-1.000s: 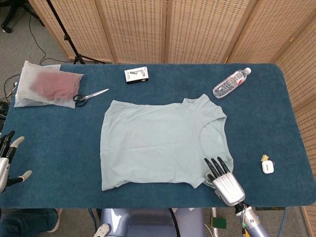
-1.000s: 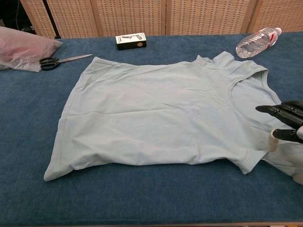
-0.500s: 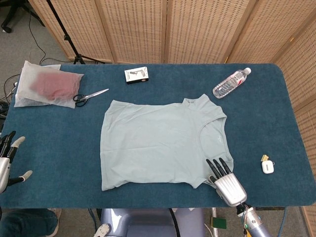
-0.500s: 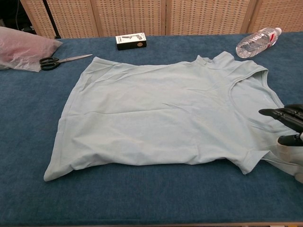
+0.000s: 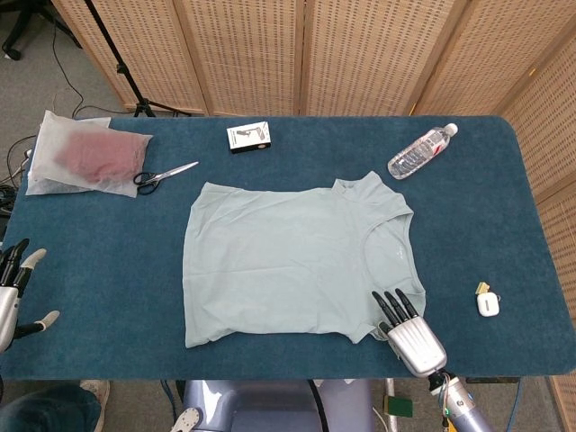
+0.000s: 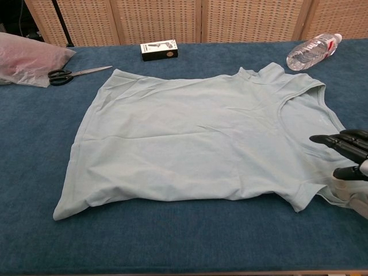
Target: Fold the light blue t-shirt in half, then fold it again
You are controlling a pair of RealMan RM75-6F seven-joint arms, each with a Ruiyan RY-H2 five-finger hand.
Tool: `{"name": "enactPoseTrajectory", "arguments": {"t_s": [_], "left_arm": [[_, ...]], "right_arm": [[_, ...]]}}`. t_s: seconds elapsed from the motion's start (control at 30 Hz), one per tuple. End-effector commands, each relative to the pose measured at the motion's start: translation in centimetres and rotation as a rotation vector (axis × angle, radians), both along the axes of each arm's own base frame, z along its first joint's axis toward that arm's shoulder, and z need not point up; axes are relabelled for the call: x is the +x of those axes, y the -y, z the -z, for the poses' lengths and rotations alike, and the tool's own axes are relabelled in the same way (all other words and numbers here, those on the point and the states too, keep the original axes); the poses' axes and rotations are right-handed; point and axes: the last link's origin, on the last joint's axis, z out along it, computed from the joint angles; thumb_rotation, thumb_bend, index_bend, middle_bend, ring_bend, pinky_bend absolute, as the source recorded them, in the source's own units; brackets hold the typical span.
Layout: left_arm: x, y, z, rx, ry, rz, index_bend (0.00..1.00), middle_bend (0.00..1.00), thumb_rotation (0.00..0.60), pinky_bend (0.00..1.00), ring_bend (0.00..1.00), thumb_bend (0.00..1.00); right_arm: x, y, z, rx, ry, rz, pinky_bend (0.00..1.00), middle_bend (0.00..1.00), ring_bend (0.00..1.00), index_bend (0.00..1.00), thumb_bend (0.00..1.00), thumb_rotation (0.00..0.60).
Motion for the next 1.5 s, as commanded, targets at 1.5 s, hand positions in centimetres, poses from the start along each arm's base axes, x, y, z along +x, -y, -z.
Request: {"name": "enactPoseTrajectory", "arguments": {"t_s": [1.5], "left_arm": [[2.0, 0.2, 13.5, -0.464, 0.123, 0.433, 0.23, 0.0, 0.6, 0.0, 0.0, 0.0]], "right_arm": [[0.4, 1.1, -2.3, -0.023, 0.138, -0.051, 0.0, 0.0, 0.0, 0.68, 0.54, 0.6]]}}
